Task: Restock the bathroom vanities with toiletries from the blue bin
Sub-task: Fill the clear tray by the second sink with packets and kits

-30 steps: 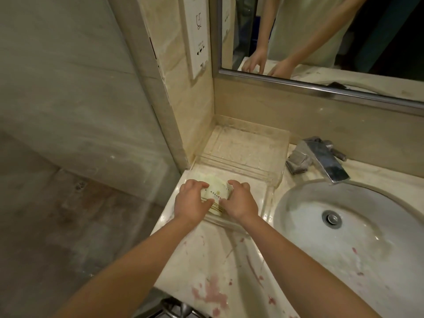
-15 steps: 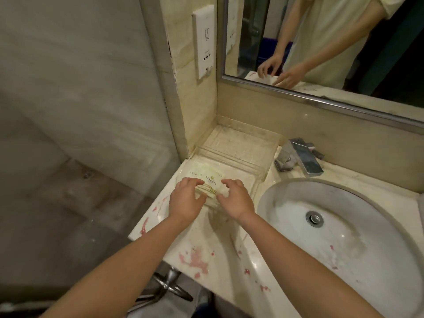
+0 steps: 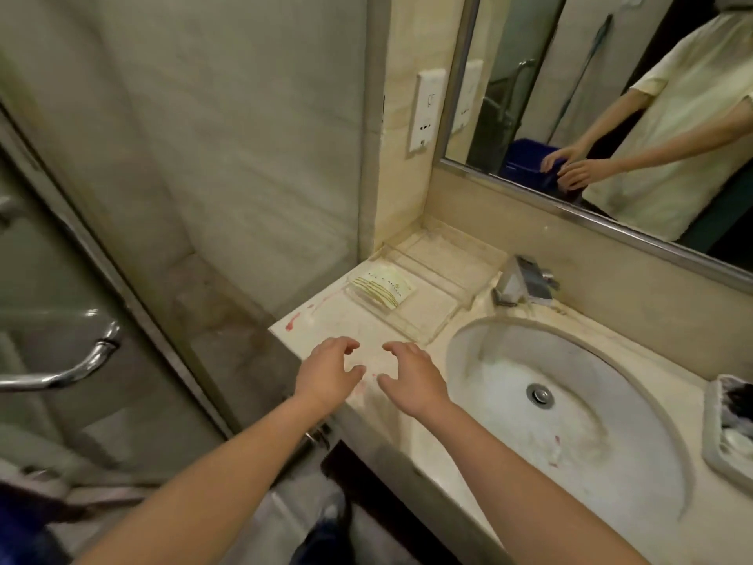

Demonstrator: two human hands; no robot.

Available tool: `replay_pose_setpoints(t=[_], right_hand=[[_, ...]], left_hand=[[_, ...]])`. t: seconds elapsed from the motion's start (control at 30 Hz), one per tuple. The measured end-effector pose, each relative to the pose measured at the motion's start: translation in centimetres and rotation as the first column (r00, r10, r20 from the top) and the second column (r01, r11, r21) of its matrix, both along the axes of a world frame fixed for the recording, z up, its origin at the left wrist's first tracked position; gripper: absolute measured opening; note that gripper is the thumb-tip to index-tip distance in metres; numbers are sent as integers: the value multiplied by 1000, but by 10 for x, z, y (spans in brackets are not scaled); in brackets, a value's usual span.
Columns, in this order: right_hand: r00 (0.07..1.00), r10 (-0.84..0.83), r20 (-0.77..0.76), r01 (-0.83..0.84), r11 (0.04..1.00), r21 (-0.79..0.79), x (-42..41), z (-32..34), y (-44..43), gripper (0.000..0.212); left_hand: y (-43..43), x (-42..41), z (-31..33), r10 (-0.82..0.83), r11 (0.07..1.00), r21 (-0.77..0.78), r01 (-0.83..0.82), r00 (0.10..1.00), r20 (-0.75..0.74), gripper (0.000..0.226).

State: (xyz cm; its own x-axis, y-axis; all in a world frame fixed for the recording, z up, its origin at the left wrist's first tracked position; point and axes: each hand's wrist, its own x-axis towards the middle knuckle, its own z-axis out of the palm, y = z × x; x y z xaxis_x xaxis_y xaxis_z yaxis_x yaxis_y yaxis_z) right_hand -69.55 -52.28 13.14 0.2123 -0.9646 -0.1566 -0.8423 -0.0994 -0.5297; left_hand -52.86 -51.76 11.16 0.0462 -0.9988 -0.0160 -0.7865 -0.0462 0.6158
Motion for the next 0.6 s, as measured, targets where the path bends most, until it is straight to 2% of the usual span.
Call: replay_pose_setpoints(t=[0.33, 0.47, 0.6], right_hand=[[940, 314, -130, -325, 943, -74, 60, 6, 87, 55], [864, 465, -193, -490, 866, -103, 104, 8, 115, 58], [777, 589, -223, -621, 776, -111, 155, 12, 142, 60]], left_hand=[[134, 64, 0, 216, 971, 85, -225, 971, 101, 48], [184, 103, 1, 332, 926, 141, -351, 933, 141, 61], [231, 146, 3, 437, 875, 161, -457, 888, 144, 64]])
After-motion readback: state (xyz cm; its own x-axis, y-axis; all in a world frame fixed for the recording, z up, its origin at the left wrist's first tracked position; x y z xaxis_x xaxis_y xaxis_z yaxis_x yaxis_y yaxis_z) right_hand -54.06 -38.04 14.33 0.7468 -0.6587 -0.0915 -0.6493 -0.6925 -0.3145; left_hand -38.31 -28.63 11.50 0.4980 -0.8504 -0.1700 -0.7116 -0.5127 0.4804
